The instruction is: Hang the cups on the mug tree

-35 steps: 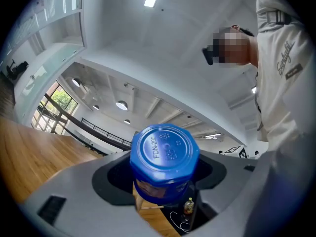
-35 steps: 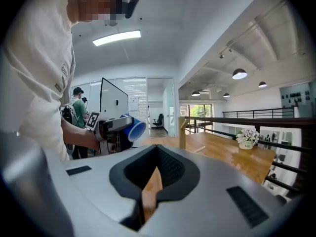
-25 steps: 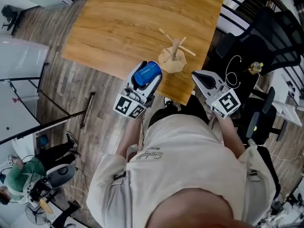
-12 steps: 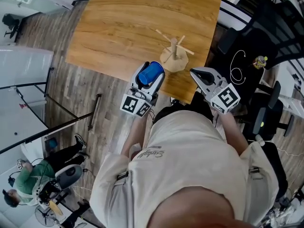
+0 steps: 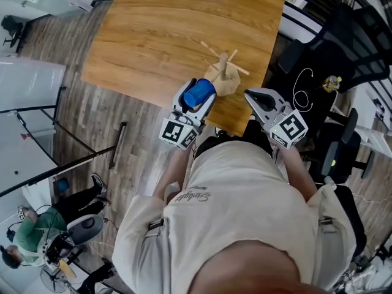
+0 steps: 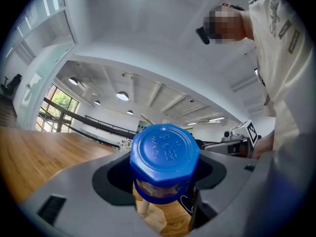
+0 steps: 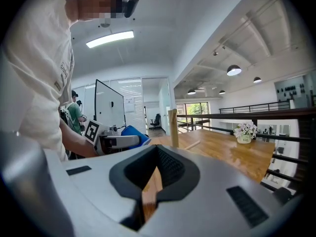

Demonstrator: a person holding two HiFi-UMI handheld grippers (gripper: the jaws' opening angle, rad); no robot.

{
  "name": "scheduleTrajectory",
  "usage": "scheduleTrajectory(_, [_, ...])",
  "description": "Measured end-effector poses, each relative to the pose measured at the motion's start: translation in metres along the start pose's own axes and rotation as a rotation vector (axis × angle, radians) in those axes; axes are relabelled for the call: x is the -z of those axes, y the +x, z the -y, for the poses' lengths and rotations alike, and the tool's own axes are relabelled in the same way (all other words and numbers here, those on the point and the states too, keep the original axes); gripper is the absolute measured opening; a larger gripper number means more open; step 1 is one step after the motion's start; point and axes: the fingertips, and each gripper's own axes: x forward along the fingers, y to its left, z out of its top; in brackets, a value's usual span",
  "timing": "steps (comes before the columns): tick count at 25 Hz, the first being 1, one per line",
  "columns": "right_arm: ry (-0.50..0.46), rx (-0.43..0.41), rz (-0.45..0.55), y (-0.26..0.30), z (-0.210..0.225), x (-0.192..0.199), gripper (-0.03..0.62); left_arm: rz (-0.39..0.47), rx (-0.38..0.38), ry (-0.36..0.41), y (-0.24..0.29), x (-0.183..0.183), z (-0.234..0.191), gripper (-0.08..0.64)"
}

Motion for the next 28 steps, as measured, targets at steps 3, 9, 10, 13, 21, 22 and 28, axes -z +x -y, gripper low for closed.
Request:
scheduleTrajectory(3, [0.010, 0.004, 0.001, -0.001, 0.000, 0.001, -0.005, -0.016, 0.000, 0.004, 0.003, 0.005, -0.003, 0.313])
scheduleTrajectory(9, [0.019, 0.018, -0.007, -0.008, 0.004, 0.006, -0.005, -0.038, -0.015, 0.015, 0.012, 0.014, -0.006, 0.313])
scheduleTrajectory(10, [0.018, 0.022, -0.008, -0.009, 0.005, 0.007, -0.005, -0.041, -0.018, 0.021, 0.013, 0.015, -0.007, 0.313])
scheduleTrajectory(13, [0.018, 0.034, -0.008, -0.010, 0.009, 0.009, -0.005, -0.050, -0.018, 0.034, 0.019, 0.019, -0.008, 0.313])
scheduleTrajectory(21, [0.020, 0.043, 0.002, -0.012, 0.010, 0.009, -0.005, -0.076, -0.020, 0.074, 0.028, 0.028, -0.009, 0.313])
scheduleTrajectory(22, [0.020, 0.045, 0.002, -0.012, 0.011, 0.009, -0.006, -0.078, -0.019, 0.075, 0.029, 0.029, -0.009, 0.313])
scheduleTrajectory(28, [0.028, 0.048, -0.003, -0.012, 0.012, 0.011, -0.005, -0.089, -0.015, 0.096, 0.036, 0.034, -0.011, 0.313])
